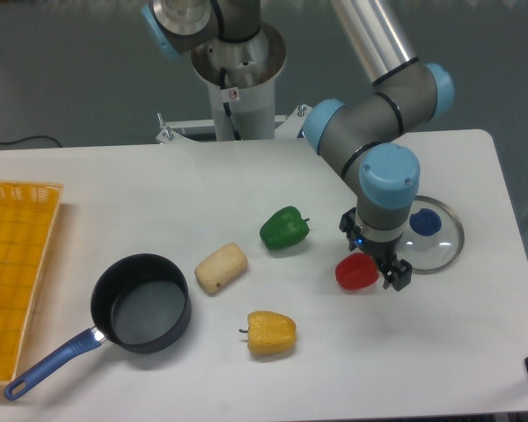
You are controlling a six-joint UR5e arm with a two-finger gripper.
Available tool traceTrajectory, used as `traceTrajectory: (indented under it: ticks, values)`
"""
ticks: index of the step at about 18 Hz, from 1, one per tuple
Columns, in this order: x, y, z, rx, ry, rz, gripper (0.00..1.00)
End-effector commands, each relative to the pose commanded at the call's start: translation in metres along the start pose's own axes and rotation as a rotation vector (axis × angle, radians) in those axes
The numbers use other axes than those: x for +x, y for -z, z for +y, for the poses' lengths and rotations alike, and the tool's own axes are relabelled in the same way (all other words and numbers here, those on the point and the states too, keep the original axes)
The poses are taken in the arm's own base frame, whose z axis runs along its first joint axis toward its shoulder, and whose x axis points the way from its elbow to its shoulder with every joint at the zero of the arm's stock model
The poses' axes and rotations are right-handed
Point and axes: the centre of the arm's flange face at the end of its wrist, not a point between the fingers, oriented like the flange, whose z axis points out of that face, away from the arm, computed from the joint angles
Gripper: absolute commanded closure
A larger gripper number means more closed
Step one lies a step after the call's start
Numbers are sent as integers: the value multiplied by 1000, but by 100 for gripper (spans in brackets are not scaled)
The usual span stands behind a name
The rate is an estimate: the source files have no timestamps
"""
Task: Pick up the red pepper
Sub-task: 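Lower the open gripper around the red pepper and close on it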
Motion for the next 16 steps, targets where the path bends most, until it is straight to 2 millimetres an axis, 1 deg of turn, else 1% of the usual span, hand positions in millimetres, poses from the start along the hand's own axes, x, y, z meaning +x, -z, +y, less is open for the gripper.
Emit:
traceTrajectory:
  ticks: [3, 5, 7, 9, 16]
  values:
    - [4, -6, -2, 1, -19, 14, 0]
    - [6, -12, -9, 3, -30, 24, 0]
    - [6, -13, -9, 3, -30, 27, 0]
    - [10, -20, -10, 4, -31, 36, 0]
    - [11, -34, -10, 5, -32, 50, 0]
